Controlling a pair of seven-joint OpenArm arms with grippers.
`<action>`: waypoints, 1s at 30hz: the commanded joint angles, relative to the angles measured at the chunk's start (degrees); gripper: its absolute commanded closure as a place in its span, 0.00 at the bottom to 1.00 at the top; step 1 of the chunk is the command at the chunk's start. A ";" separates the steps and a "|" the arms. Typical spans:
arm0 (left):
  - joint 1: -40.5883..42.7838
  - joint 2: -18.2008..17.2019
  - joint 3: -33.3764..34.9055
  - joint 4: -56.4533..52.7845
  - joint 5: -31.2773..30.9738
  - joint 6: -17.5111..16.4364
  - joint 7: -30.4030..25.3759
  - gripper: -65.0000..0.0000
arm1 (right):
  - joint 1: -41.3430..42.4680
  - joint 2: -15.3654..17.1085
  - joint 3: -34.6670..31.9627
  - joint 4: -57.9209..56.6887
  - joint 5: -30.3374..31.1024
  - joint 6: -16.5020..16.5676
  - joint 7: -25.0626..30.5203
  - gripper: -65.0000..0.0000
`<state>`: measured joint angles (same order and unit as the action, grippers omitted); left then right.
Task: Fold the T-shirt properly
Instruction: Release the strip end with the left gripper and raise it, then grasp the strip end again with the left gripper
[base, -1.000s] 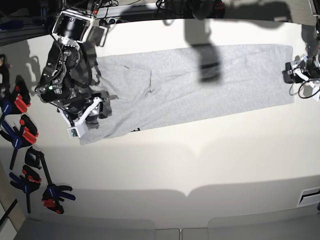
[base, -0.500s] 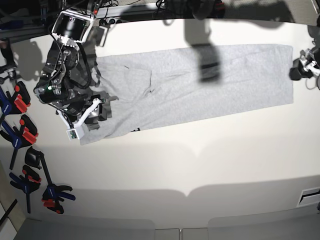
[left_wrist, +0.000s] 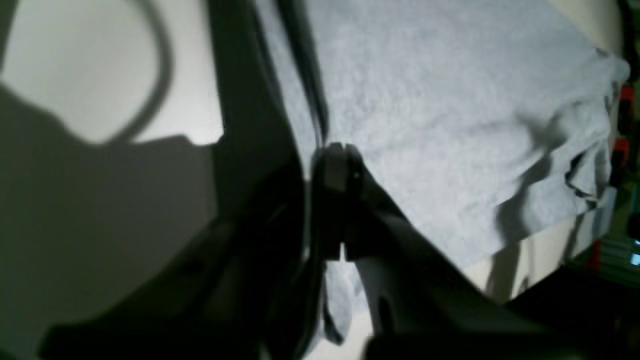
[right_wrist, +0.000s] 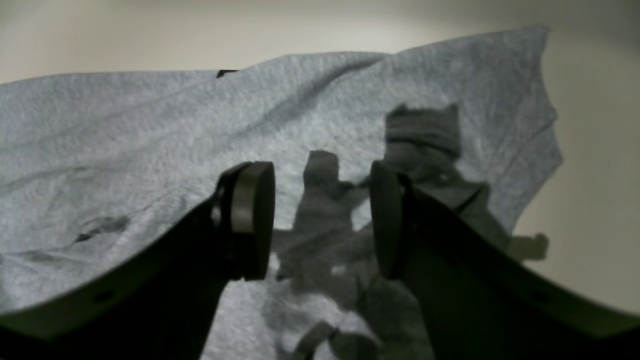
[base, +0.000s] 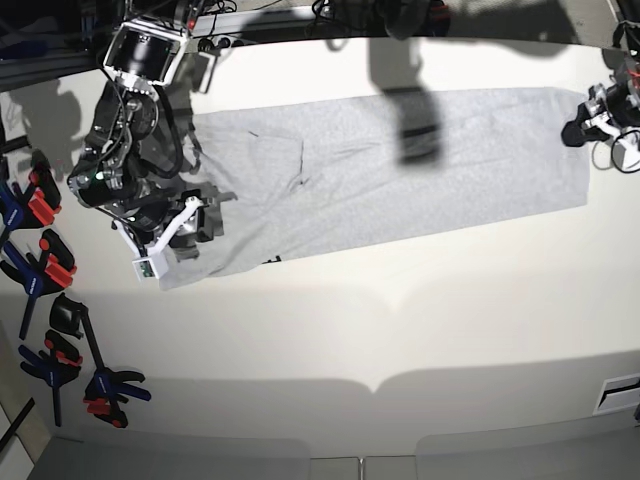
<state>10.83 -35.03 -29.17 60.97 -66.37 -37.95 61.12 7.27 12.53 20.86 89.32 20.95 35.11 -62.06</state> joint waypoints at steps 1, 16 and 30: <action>-0.55 -2.36 -0.39 0.68 -1.20 -0.26 -2.49 1.00 | 1.14 0.61 0.17 1.20 0.72 0.22 1.11 0.55; -6.86 -3.74 -5.25 9.31 11.08 5.42 -0.85 1.00 | 1.16 0.61 0.17 1.20 1.18 0.22 1.14 0.55; -6.84 15.72 5.70 41.57 14.53 8.85 3.50 1.00 | 1.16 0.61 0.17 1.22 2.19 0.22 1.05 0.55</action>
<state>4.67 -18.61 -23.00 101.67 -50.83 -28.93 65.60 7.27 12.53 20.91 89.34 22.35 35.14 -62.06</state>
